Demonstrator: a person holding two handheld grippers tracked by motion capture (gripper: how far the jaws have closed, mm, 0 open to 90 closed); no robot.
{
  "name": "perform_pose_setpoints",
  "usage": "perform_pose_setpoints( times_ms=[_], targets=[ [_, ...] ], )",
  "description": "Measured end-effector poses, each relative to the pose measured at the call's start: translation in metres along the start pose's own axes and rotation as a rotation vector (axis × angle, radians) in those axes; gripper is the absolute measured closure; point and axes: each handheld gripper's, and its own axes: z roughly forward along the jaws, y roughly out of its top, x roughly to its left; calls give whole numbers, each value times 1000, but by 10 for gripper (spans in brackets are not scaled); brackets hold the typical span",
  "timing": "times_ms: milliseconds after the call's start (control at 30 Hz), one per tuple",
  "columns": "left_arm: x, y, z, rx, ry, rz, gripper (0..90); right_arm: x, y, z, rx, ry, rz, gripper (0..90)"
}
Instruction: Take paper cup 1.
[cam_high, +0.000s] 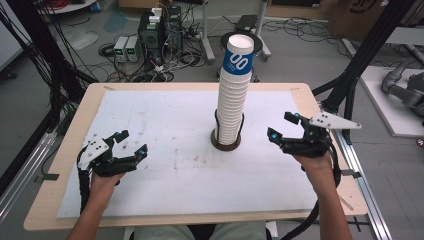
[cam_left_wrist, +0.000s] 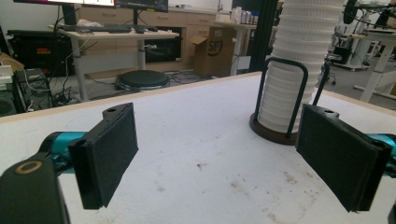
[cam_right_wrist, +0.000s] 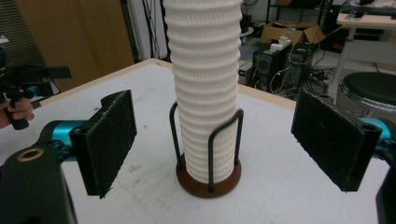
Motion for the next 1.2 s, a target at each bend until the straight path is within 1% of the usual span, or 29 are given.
perform_pose_setpoints(
  times_ms=[33, 67, 100, 133, 167, 200, 233, 267, 300, 333, 367, 400, 433, 467, 500, 533, 567, 600, 700, 733, 767, 800, 833, 900, 933, 1000, 1033, 1167, 1200],
  targets=[
    [1, 0, -1, 0, 3, -3, 126, 0, 6, 2, 2, 3, -6, 144],
    [1, 0, -1, 0, 3, -3, 126, 0, 6, 2, 2, 3, -6, 144],
    [1, 0, -1, -7, 6, -6, 126, -1, 22, 7, 6, 14, -15, 144],
    [1, 0, -2, -8, 6, -7, 126, -1, 27, 8, 6, 16, -16, 144],
    [1, 0, -2, -8, 6, -7, 126, -1, 27, 8, 6, 16, -16, 144],
    [1, 0, -3, -9, 8, -8, 126, -1, 40, 13, 5, 19, -33, 144],
    [1, 0, -3, -9, 9, -11, 126, -1, 40, 13, 5, 19, -33, 144],
    [1, -1, -3, -10, 10, -11, 126, 0, 51, 19, 3, 24, -46, 144],
    [2, -1, -3, -8, 9, -13, 126, 0, 51, 19, 3, 24, -46, 144],
    [2, -1, -3, -8, 7, -14, 126, 1, 63, 25, 7, 30, -60, 144],
    [2, -1, -3, -7, 7, -14, 126, 2, 69, 28, 8, 35, -66, 144],
    [2, -1, -3, -8, 8, -15, 126, 3, 75, 31, 12, 36, -70, 144],
    [3, -1, -3, -7, 8, -14, 126, 3, 75, 31, 12, 36, -70, 144],
    [3, -1, -3, -10, 6, -19, 126, 3, 87, 36, 12, 43, -66, 144],
    [3, -1, -3, -10, 6, -19, 126, 3, 87, 36, 12, 43, -66, 144],
    [3, -1, -3, -9, 4, -20, 126, 2, 98, 41, 19, 46, -69, 144],
    [3, -1, -3, -10, 3, -20, 126, 2, 103, 43, 25, 43, -70, 144],
    [3, -1, -3, -11, 3, -22, 126, 2, 103, 43, 25, 43, -70, 144],
    [3, -1, -2, -14, 0, -25, 126, 1, 117, 50, 38, 46, -77, 144],
    [3, -2, -1, -15, -2, -26, 126, 1, 125, 56, 44, 43, -83, 144],
    [3, -2, -1, -11, -2, -26, 126, 1, 125, 56, 44, 43, -83, 144],
    [3, -2, -1, -11, -3, -26, 126, 0, 132, 61, 48, 50, -81, 144],
    [3, -2, -1, -10, -4, -26, 126, 0, 132, 61, 48, 50, -81, 144],
    [3, -2, -1, -11, -4, -26, 126, 0, 143, 69, 52, 48, -85, 144],
    [4, -2, -1, -10, -3, -26, 126, 0, 143, 69, 52, 48, -85, 144],
    [4, -2, -1, -10, 1, -32, 127, -1, 154, 77, 63, 33, -90, 144],
    [4, -2, -1, -9, 1, -31, 127, -1, 154, 77, 63, 33, -90, 144],
    [5, -2, -2, -10, 3, -33, 127, -4, 164, 89, 79, 40, -61, 144],
    [5, -2, -2, -10, 3, -33, 127, -4, 164, 89, 79, 40, -61, 144]
  ],
)
